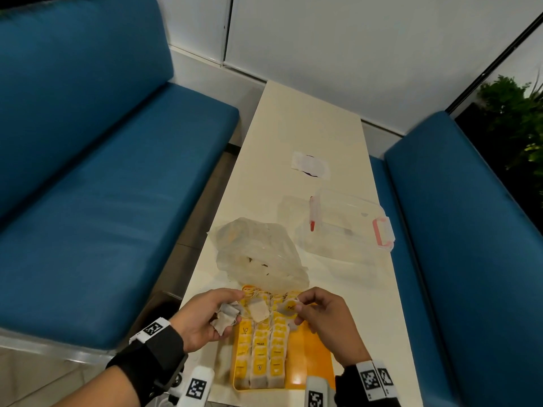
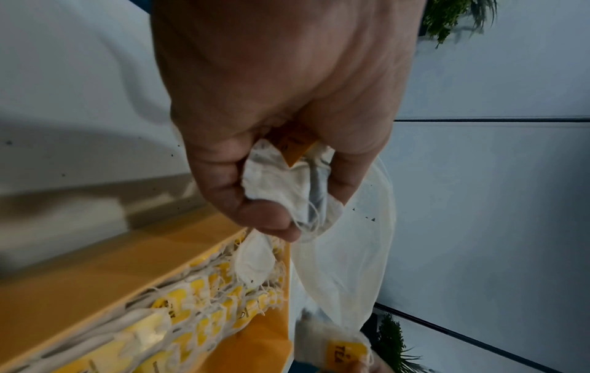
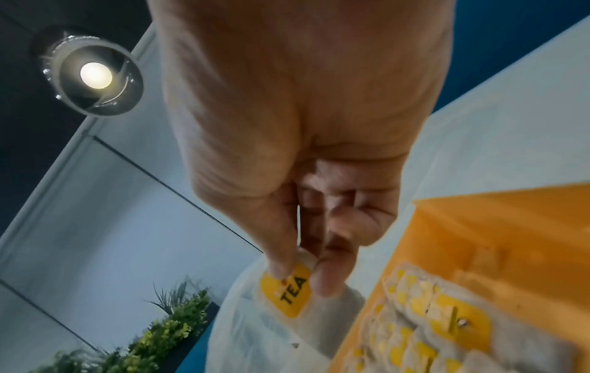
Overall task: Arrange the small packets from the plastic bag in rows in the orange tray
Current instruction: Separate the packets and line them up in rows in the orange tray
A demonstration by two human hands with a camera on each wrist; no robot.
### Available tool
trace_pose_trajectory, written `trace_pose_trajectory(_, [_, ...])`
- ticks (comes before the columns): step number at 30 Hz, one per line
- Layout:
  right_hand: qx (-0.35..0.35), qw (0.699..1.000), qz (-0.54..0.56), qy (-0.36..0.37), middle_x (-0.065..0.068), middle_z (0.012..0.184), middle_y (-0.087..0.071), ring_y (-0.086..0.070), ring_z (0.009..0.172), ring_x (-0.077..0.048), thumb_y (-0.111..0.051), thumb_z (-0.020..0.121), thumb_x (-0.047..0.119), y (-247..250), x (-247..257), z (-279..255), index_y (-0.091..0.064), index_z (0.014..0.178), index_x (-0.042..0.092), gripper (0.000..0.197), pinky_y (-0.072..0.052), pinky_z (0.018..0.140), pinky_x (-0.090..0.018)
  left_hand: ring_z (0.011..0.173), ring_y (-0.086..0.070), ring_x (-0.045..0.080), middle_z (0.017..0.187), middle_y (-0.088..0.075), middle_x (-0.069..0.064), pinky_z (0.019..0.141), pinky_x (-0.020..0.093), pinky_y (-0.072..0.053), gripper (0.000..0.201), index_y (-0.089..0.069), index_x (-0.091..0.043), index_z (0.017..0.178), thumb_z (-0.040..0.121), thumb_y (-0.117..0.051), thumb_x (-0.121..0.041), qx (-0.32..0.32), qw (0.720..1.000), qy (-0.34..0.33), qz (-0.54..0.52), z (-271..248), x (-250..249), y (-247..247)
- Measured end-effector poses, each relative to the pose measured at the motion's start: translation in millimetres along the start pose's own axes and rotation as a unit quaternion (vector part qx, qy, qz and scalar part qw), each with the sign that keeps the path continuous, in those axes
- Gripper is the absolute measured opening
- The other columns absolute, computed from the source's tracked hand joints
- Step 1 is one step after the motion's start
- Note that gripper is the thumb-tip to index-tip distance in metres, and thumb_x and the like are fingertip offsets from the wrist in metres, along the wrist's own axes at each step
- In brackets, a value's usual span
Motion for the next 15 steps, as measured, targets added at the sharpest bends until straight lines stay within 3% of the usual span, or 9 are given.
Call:
trace_pose_trajectory(5, [-0.018, 0.997, -0.07, -0.03, -0.006, 0.072, -0.07, -0.064, 0.055, -0.008, -0.069, 0.088, 0.004, 9.2, -21.8, 8.7, -0.067, 0.084, 0.009, 0.007, -0.043, 0.054, -0.016, 0.071, -0.066, 0.022, 0.09, -0.068, 0.012, 0.054, 0.028, -0.047, 0.034, -0.071, -0.008, 0.119, 0.087, -0.075, -0.02, -0.005, 0.999, -0.015, 0.033, -3.2, -0.1, 1.1])
trace_pose_trajectory(11, [-0.034, 0.99, -0.129, -0.054, -0.004, 0.077, -0.071, -0.072, 0.066, -0.017, -0.057, 0.096, 0.007, 15.4, -44.7, 13.0, -0.057, 0.089, 0.016, 0.011, -0.051, 0.055, -0.03, 0.068, -0.064, 0.02, 0.084, -0.07, 0.01, 0.056, 0.028, -0.046, 0.027, -0.07, -0.01, 0.115, 0.09, -0.072, -0.021, -0.004, 0.995, -0.032, 0.089, -5.3, -4.9, -4.4])
trace_pose_trajectory(15, [0.013, 0.976, -0.188, -0.106, -0.006, 0.081, -0.07, -0.072, 0.068, -0.022, -0.058, 0.09, 0.006, 12.2, -60.5, 12.7, -0.058, 0.087, 0.021, 0.015, -0.059, 0.064, -0.039, 0.069, -0.064, 0.02, 0.081, -0.07, 0.009, 0.056, 0.027, -0.046, 0.02, -0.072, -0.013, 0.107, 0.089, -0.074, -0.022, -0.002, 0.992, -0.033, 0.121, -7.2, -5.5, -8.5])
Point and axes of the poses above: each hand's wrist, its own z-axis towards the middle knuckle, its own y-axis out of the back of the hand, x = y × z, the point moved 2 cm from there along z, towards the middle knuckle
